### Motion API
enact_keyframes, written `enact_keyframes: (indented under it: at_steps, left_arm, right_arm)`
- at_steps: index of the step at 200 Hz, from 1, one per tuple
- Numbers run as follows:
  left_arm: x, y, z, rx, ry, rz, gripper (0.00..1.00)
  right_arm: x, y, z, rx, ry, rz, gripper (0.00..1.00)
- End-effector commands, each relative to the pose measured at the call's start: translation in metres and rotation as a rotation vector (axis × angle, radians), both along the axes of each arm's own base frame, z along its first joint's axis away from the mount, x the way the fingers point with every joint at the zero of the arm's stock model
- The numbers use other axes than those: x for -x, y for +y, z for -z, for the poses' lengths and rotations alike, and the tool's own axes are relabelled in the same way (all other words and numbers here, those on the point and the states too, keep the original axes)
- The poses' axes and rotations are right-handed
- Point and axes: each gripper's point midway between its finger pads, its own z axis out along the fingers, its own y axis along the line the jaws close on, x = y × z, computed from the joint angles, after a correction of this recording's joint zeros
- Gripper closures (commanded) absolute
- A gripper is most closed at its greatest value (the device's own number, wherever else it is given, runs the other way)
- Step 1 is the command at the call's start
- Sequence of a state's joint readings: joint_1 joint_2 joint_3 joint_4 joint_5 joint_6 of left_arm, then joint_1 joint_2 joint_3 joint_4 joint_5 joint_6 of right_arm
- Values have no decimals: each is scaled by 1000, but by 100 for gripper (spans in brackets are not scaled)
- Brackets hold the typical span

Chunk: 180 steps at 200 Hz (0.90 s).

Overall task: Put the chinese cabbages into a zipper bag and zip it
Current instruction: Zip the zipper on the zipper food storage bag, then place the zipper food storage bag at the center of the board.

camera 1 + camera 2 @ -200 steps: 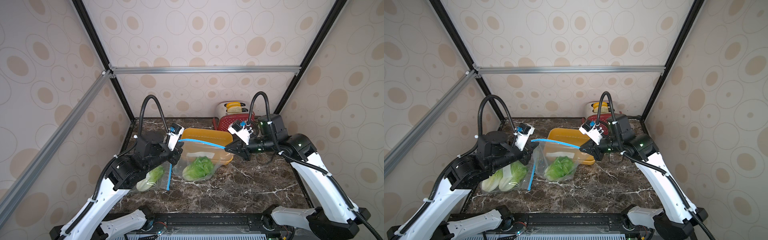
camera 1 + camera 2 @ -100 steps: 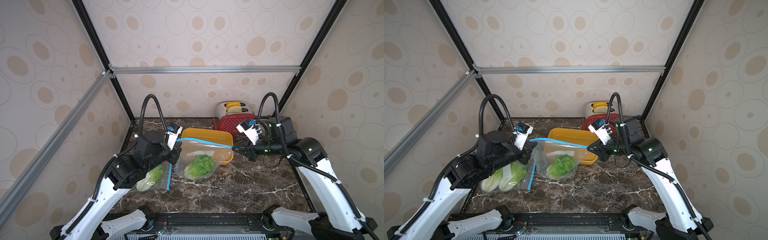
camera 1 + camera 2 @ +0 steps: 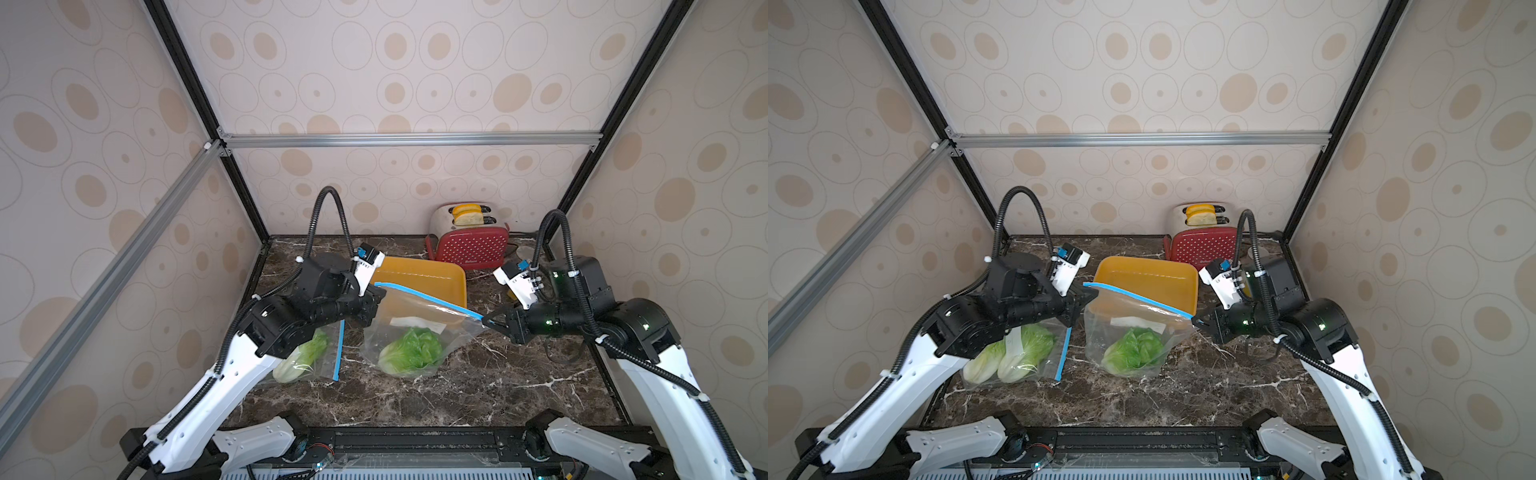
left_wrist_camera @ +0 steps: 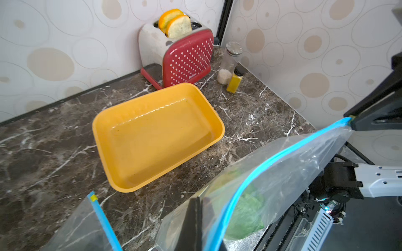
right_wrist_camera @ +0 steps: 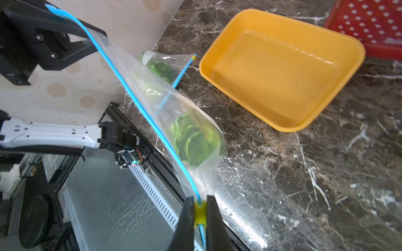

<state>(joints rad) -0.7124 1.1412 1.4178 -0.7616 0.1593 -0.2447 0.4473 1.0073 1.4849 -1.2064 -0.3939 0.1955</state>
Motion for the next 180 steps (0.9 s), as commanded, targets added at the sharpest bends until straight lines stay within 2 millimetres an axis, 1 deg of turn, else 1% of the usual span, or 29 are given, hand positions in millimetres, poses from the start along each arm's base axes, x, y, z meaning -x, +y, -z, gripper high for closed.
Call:
enact_keyframes:
  at_steps: [1, 20, 32, 35, 37, 47, 57, 66, 83, 88, 96, 101, 114, 125, 138, 148, 160, 172, 180]
  left_arm:
    - [-29, -23, 3, 88, 7, -28, 100]
    - [-50, -35, 24, 100, 30, -75, 100]
    - [-62, -42, 34, 126, 33, -110, 100]
    - [-64, -44, 37, 128, 35, -115, 100]
    - [-66, -45, 39, 130, 37, -117, 100]
    - [-72, -53, 47, 134, 47, -122, 100]
    - [-77, -62, 53, 143, 54, -123, 93]
    - [-78, -75, 58, 153, 59, -103, 89]
    - [-80, -91, 57, 147, 47, -86, 80]
    - [-80, -96, 56, 148, 41, -76, 76]
    - [-83, -99, 55, 154, 40, -75, 67]
    - [-85, -99, 54, 157, 35, -85, 62]
    - [-89, -97, 48, 155, 14, -97, 58]
    - [-87, -93, 39, 154, -9, -99, 51]
    - [-83, -83, 33, 145, -33, -111, 44]
    - [-81, -71, 31, 128, -43, -133, 41]
    - [-79, -55, 27, 115, -59, -166, 36]
    - [-79, -36, 27, 110, -75, -212, 33]
    - [-80, -22, 26, 111, -88, -255, 29]
  right_arm:
    - [-8, -38, 27, 98, 72, 257, 100]
    - [-17, -63, 36, 117, 63, 406, 100]
    - [-23, -80, 47, 132, 73, 497, 100]
    - [-24, -82, 49, 133, 77, 505, 100]
    - [-26, -87, 51, 132, 81, 532, 100]
    - [-32, -97, 60, 118, 104, 589, 100]
    - [-38, -104, 66, 98, 115, 638, 100]
    - [-43, -112, 70, 92, 112, 682, 100]
    - [-49, -123, 79, 94, 114, 744, 100]
    - [-49, -126, 81, 96, 118, 760, 100]
    - [-51, -128, 85, 93, 125, 772, 100]
    - [-51, -131, 88, 92, 135, 786, 100]
    - [-49, -137, 93, 98, 145, 820, 100]
    - [-45, -149, 97, 123, 146, 878, 100]
    - [-40, -163, 100, 157, 127, 936, 100]
    - [-35, -175, 103, 179, 124, 987, 100]
    - [-31, -185, 110, 185, 138, 1032, 100]
    - [-29, -187, 119, 167, 166, 1055, 100]
    - [-27, -189, 128, 162, 196, 1075, 100]
